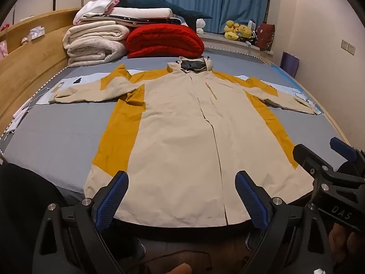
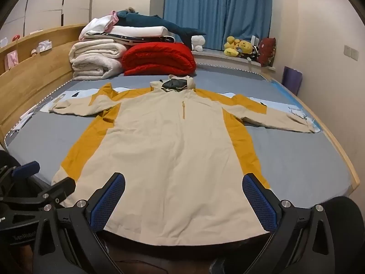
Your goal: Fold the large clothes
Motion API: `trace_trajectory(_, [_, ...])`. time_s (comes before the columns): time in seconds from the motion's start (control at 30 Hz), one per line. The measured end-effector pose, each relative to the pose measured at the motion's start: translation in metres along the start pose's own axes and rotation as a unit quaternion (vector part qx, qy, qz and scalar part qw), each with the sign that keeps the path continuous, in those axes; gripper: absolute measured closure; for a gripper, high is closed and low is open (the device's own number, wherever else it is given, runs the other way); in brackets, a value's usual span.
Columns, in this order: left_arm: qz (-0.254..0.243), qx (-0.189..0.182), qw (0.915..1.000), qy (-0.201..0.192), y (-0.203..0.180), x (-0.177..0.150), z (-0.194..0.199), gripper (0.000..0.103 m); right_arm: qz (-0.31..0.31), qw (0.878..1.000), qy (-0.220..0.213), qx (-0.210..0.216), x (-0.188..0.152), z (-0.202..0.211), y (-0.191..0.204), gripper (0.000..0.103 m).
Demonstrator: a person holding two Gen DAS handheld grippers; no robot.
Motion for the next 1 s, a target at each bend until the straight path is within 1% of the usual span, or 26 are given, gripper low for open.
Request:
trace_trajectory(0.03, [-0.015,0.016,0.9995,0.022,-0.002,-0.002,-0.005,0.01,-0.001,1.0,-0.001,-0.003,0.0,0.0,0.0,0.001])
trace_trajectory(0.17, [-0.008,0.031,0.9994,0.012,-0.001,-0.004,-0.011,0.01,0.0,1.0,-0.006,-0.002,0.0,0.002,0.005,0.001])
trace_trajectory(0.2, [-0.004,0.03,0.9995,0.012,0.001,-0.004,-0.012,0.01,0.002,1.0,-0.009,-0.004,0.0,0.004,0.006,0.001])
trace_trajectory(0.23, [0.003,0.027,0.9996,0.013,0.002,-0.004,-0.014,0.01,-0.004,1.0,0.006,-0.003,0.002,-0.001,0.003,0.001])
trace_trajectory(0.27, [0.008,0.024,0.9996,0.016,0.002,-0.005,-0.017,0.01,-0.003,1.0,0.005,-0.001,0.003,-0.002,0.004,0.001])
trace_trajectory(0.33, [0.018,0.016,0.9996,0.013,0.011,-0.006,-0.008,0.01,0.001,1.0,0.004,0.002,-0.001,-0.005,0.012,0.001])
trace_trajectory(0.43, [0.021,0.017,0.9995,0.017,0.013,-0.008,-0.007,0.01,0.006,1.0,0.006,0.003,-0.002,-0.008,0.014,0.001])
trace_trajectory(0.57, [0.022,0.021,0.9993,0.022,0.015,-0.009,-0.008,0.01,-0.001,1.0,0.014,0.027,-0.003,-0.008,0.013,0.001])
trace_trajectory(0.63, [0.023,0.021,0.9992,0.024,0.014,-0.011,-0.009,0.01,0.002,0.999,0.017,0.032,-0.004,-0.007,0.016,0.001])
trace_trajectory(0.8, [0.025,0.022,0.9991,0.026,0.015,-0.011,-0.01,0.01,0.017,1.0,0.011,0.018,-0.003,-0.004,0.019,0.001])
trace_trajectory(1.0, [0.024,0.023,0.9991,0.026,0.016,-0.012,-0.01,0.01,0.019,1.0,0.012,0.014,-0.005,-0.003,0.019,0.001])
Point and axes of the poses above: each gripper's, at about its wrist camera, not at the fingertips, and z roughly against the way its jaws point, y to its left, x to its top, the point moved 10 cm from there along -z, roughly the way its jaws point, and after that the axes turned 2 degrees about -x, right-handed, at the moved point
